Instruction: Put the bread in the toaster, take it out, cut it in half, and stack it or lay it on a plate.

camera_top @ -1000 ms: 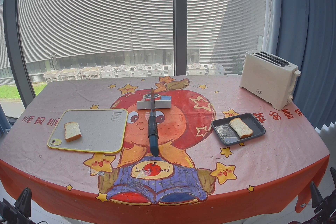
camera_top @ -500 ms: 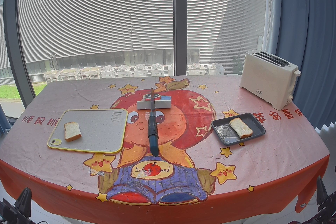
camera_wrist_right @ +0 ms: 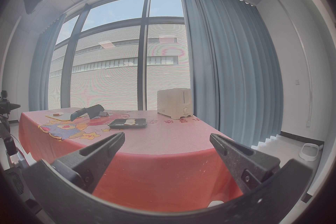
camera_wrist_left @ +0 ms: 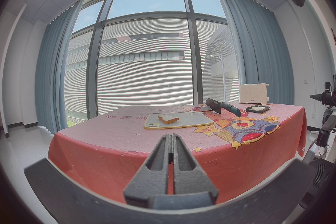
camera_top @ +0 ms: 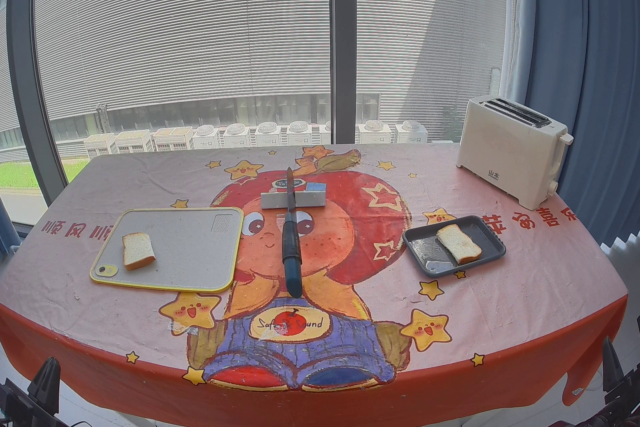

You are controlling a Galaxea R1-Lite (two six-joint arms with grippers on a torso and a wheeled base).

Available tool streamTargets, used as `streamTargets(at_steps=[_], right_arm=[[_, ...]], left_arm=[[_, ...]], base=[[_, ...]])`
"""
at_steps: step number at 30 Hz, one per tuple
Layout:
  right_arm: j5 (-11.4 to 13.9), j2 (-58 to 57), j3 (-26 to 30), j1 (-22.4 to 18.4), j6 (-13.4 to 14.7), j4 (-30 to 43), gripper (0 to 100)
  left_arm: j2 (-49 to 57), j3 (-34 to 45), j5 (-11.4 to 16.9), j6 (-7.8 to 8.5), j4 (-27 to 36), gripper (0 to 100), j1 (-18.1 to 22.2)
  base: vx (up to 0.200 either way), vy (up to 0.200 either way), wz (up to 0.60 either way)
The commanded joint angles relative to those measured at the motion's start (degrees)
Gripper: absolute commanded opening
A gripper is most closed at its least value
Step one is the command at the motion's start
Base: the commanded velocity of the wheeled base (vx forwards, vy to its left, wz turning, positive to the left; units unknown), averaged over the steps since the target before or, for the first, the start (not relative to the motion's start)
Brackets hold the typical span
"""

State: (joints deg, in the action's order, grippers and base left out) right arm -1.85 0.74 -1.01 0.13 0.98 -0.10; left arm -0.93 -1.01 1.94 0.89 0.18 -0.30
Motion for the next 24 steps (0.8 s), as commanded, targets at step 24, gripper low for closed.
streamTargets(at_steps=[24], right_arm=[[0.0, -0.7, 0.9, 0.0, 0.0, 0.1, 100]], left_arm=[[0.9, 0.9, 0.0, 0.08, 0.0, 0, 0.0]], base=[[0.000, 0.000, 0.00]])
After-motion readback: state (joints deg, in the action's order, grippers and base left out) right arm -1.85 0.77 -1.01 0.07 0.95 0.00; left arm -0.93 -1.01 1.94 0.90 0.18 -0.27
